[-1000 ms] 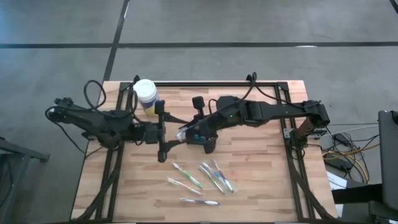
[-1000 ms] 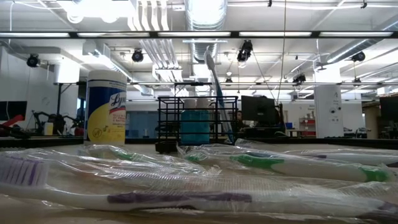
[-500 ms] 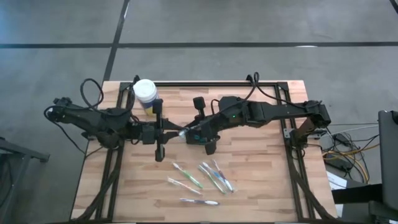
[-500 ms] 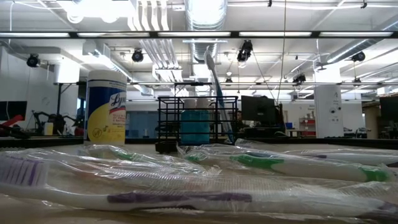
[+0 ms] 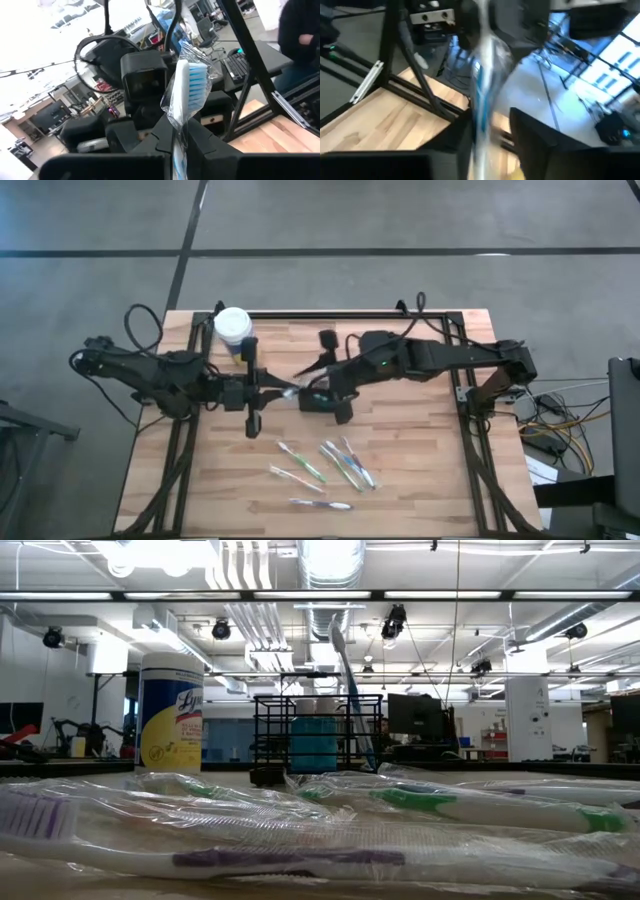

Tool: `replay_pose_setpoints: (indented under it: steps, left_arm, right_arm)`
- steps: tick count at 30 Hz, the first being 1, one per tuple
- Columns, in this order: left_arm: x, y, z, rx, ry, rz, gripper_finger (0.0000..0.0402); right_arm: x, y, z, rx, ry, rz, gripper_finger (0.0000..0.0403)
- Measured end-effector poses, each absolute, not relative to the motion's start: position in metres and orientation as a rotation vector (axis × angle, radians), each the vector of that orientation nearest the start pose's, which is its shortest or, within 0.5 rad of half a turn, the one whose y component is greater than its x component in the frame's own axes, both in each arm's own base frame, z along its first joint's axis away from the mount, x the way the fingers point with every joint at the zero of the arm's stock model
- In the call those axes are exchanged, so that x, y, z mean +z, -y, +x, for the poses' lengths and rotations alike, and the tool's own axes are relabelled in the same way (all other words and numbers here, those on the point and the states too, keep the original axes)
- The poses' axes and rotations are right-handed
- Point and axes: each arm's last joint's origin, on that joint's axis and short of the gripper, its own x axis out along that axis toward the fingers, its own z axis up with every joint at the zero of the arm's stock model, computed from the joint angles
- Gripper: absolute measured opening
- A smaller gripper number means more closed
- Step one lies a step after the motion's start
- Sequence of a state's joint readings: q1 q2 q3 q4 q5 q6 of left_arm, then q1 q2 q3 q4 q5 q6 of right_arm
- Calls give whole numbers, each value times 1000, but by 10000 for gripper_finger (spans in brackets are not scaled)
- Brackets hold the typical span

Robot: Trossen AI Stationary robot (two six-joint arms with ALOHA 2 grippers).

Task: Pick & Place toothbrushing station
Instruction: Put the left blue toothbrush into the mesh organizer

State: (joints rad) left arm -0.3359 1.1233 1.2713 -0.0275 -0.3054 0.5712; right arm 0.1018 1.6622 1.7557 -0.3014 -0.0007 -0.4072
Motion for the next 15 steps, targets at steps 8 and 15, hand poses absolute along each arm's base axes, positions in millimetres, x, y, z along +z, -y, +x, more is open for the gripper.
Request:
replay_pose_setpoints:
  steps: [8,15]
  left_arm:
    - [467,52,174,51,169,434,16]
    - [454,33,125,87,204,320,16]
  right_arm:
    - [462,-27,322,67,-204,-335,213]
    - [467,-22,264,19,-181,-242,195]
